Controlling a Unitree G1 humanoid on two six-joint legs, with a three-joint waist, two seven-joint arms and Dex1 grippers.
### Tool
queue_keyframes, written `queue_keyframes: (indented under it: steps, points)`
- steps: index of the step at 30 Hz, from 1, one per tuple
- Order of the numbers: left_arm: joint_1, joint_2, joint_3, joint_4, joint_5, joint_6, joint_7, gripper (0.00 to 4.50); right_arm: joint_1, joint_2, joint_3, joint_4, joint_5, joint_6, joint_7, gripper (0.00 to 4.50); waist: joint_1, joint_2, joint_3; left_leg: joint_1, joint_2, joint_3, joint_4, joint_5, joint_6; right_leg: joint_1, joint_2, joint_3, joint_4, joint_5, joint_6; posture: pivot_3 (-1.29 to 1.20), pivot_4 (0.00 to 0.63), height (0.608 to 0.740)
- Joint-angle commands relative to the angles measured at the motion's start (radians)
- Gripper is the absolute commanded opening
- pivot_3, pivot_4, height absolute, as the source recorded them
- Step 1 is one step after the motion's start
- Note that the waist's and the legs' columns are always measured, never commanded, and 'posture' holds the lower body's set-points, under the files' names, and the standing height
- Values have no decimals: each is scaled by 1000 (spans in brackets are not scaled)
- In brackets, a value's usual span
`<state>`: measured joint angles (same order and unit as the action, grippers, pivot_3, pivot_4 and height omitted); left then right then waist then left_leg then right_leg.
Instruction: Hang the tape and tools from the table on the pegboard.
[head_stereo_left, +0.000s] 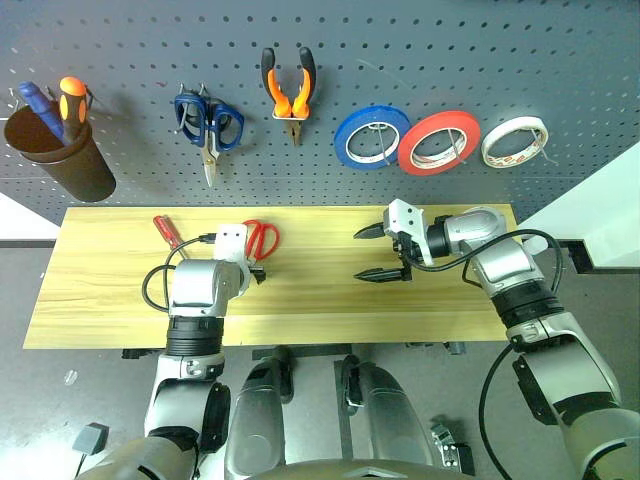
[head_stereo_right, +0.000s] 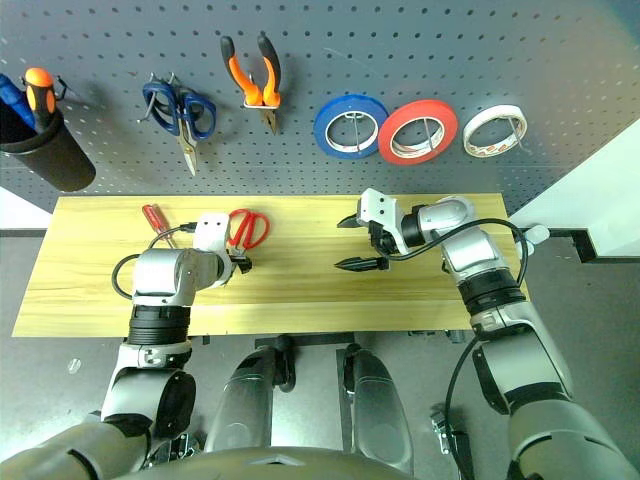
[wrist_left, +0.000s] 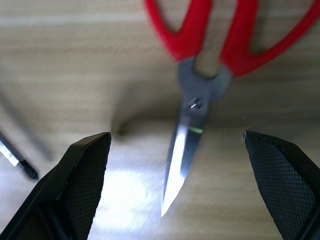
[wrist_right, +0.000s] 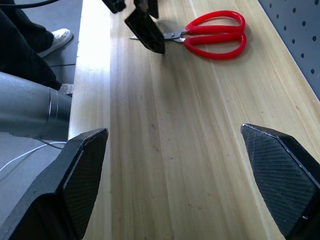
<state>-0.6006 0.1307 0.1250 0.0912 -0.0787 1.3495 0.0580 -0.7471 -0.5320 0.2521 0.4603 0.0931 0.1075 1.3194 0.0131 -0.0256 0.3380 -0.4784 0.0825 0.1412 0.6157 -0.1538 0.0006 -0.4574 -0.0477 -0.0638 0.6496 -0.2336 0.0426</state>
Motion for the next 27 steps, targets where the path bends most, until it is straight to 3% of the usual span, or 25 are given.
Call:
queue_keyframes:
  steps: [1, 4, 7, 18, 27]
  points:
    - [4, 14, -15, 50, 4, -20, -21, 4468, 13, -16, -25, -59, 21, 23, 2, 4500, 0, 0, 0, 0, 0, 0, 0, 0, 0, 0, 0, 0, 0, 0, 0, 42, 302, 740]
    - [9, 15, -18, 59, 8, -33, -30, 4468, 19, -19, -27, -75, 23, 35, 2, 4500, 0, 0, 0, 0, 0, 0, 0, 0, 0, 0, 0, 0, 0, 0, 0, 40, 303, 740]
    - [17, 10, -14, 57, 8, -39, -34, 3878, 22, -20, -29, -75, 21, 19, -2, 4500, 0, 0, 0, 0, 0, 0, 1, 0, 0, 1, 0, 0, 1, 0, 0, 38, 304, 740]
    - [24, 7, -1, 52, 10, -30, -31, 291, 20, -24, -27, -73, 20, 16, 0, 4500, -1, 0, 0, 1, 0, 0, 2, 2, 3, 1, 0, 0, 2, 0, 0, 39, 309, 740]
    - [37, 16, -23, -62, -5, 28, -52, 281, 15, -25, -23, -53, 11, -5, -5, 4500, -1, 0, 0, 1, 0, 0, 3, 2, 3, 2, 1, 0, 2, 0, 0, 44, 302, 740]
